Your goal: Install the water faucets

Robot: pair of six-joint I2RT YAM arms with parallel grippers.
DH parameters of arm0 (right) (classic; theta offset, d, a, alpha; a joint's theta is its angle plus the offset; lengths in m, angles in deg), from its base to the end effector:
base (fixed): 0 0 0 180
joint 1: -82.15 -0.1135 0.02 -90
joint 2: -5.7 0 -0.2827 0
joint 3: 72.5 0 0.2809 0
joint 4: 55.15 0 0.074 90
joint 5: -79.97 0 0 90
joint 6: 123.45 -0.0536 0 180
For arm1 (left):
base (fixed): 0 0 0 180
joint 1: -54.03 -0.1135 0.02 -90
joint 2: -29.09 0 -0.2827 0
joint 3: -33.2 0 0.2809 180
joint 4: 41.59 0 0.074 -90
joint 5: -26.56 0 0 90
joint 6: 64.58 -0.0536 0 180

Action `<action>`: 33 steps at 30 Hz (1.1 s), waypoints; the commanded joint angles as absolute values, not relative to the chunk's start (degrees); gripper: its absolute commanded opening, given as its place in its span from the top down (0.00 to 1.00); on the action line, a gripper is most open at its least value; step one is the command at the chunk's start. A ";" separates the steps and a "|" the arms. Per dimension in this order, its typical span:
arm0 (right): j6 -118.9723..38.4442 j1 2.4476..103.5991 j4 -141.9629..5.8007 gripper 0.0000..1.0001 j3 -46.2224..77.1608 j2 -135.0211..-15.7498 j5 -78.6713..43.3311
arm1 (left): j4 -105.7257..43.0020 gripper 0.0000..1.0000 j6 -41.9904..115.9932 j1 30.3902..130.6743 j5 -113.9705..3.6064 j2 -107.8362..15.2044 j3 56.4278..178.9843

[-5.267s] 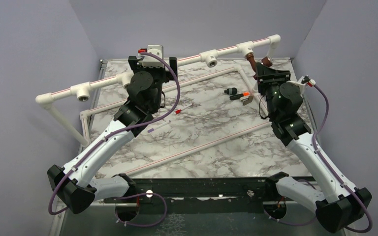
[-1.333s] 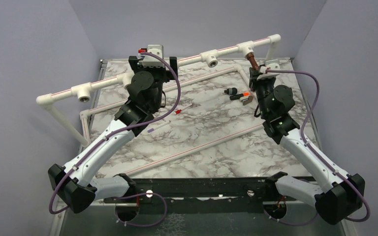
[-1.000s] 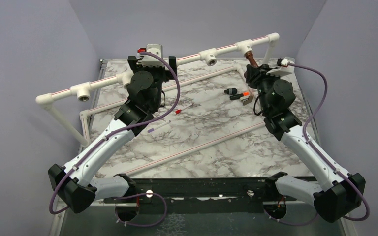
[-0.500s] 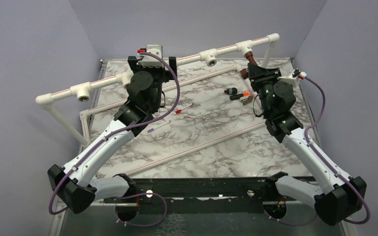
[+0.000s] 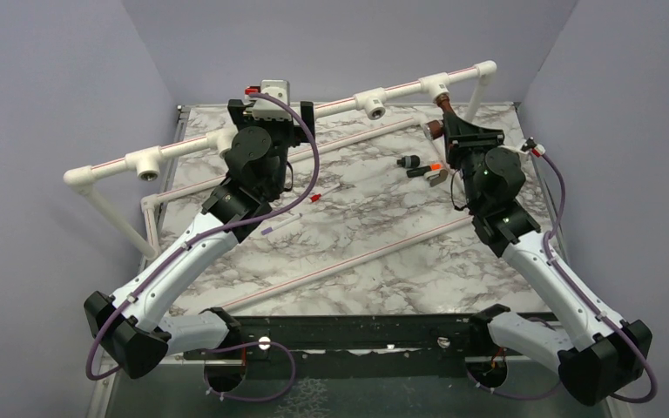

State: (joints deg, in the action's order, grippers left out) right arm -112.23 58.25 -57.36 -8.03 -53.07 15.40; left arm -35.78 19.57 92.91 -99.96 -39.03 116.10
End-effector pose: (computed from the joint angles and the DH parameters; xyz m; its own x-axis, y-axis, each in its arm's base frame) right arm 0.2609 0.0904 0.3906 0.0363 0.9850 -0.1686 -0.0495 0.1703 0.9842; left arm 0.2550 -0.1647 0.4658 0.1255 0.0040 -0.9921 0.0342 0.9994 0.0084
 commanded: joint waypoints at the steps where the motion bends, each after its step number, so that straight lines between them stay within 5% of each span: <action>1: -116.71 56.22 -58.55 0.62 -5.73 -50.01 12.25 | -28.37 0.01 17.58 92.95 -100.48 -40.30 113.74; 7: -113.50 56.22 -61.66 0.33 -6.63 -48.76 12.97 | -28.42 0.01 17.58 92.90 -100.55 -40.49 113.78; 11: -111.61 56.22 -65.41 0.22 -6.48 -47.45 13.94 | -28.45 0.01 17.35 92.91 -100.77 -40.45 113.74; 20: -99.89 56.23 -75.96 0.19 -4.49 -42.65 17.31 | -28.47 0.01 17.48 92.94 -100.66 -40.75 113.74; 33: -44.98 56.23 -72.17 0.17 -2.77 -39.52 17.05 | -28.30 0.01 17.60 92.88 -100.58 -40.90 113.83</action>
